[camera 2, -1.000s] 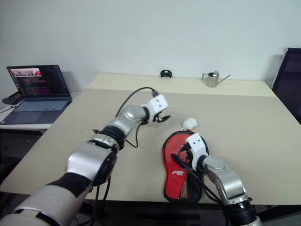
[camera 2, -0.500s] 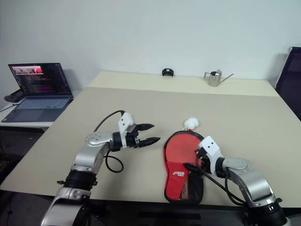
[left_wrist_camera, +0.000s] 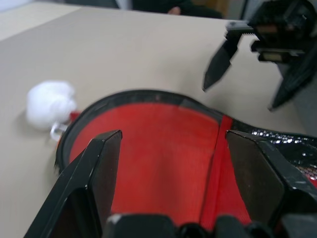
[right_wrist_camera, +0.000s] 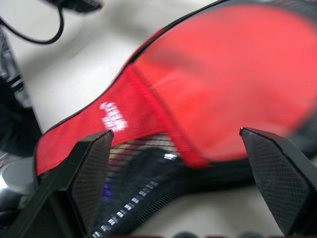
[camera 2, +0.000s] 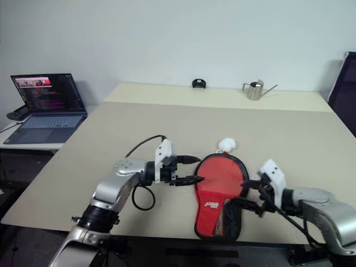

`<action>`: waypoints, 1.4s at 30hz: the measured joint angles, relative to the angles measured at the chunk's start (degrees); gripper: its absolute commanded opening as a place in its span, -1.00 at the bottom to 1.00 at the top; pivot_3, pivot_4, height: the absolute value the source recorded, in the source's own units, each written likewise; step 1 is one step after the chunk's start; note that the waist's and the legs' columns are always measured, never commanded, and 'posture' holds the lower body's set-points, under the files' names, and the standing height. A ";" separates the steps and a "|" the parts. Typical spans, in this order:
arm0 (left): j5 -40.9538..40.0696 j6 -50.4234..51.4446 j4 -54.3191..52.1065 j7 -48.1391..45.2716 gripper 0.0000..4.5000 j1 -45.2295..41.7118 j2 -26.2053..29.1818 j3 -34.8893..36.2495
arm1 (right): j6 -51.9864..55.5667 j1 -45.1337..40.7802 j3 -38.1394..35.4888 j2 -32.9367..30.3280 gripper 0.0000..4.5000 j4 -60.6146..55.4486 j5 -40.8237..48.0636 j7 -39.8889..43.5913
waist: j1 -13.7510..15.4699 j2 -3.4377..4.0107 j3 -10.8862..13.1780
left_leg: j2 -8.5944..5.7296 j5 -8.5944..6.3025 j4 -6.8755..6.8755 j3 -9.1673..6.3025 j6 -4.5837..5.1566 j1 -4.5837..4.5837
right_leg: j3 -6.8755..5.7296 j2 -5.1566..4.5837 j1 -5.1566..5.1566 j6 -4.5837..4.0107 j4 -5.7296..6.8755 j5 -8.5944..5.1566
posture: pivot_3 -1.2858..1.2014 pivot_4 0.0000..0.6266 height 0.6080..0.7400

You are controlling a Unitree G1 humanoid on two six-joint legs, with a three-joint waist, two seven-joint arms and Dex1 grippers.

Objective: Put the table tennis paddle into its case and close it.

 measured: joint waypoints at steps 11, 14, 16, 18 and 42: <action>5.36 -11.68 14.52 -3.06 0.61 -5.08 -4.31 -6.62 | 1.95 0.53 -5.33 -3.65 1.00 -0.49 4.21 -1.40 | -0.20 0.01 0.02 | 0.00 0.01 0.02 0.04 0.02 -0.20 | 0.02 0.04 -0.19 0.00 0.00 0.00 | 0.03 -0.52 1.00; 7.90 -13.77 18.25 -0.76 0.61 -5.06 -5.37 -7.46 | 2.34 0.08 -6.74 -4.15 1.00 -0.45 5.16 -2.34 | -0.19 0.00 0.02 | 0.00 0.01 0.05 0.04 0.02 -0.21 | 0.02 0.04 -0.19 0.00 0.02 0.00 | 0.03 -0.52 1.00; 8.98 -14.18 20.44 0.38 0.61 -4.81 -5.75 -7.73 | 2.35 -0.33 -6.91 -5.24 1.00 -0.11 5.64 -2.25 | -0.21 0.01 0.02 | 0.00 0.01 0.05 0.04 0.02 -0.21 | 0.02 0.05 -0.21 0.00 0.05 0.00 | 0.03 -0.52 1.00; 9.08 -14.36 21.34 0.88 0.61 -4.49 -6.35 -7.54 | 2.27 -1.83 -6.97 -6.61 1.00 1.08 5.74 -2.15 | -0.22 0.01 0.03 | 0.00 0.01 0.06 0.05 0.02 -0.23 | 0.02 0.05 -0.24 0.00 0.07 0.00 | 0.03 -0.52 1.00; 9.81 -16.24 20.85 -0.27 0.61 -3.61 -6.72 -8.81 | -11.91 -38.95 10.24 11.23 1.00 45.17 -11.31 -10.06 | -0.60 0.09 -0.03 | 0.01 0.05 0.10 0.19 -0.02 -0.28 | 0.13 0.04 -0.46 -0.03 0.29 0.00 | 0.03 -0.52 1.00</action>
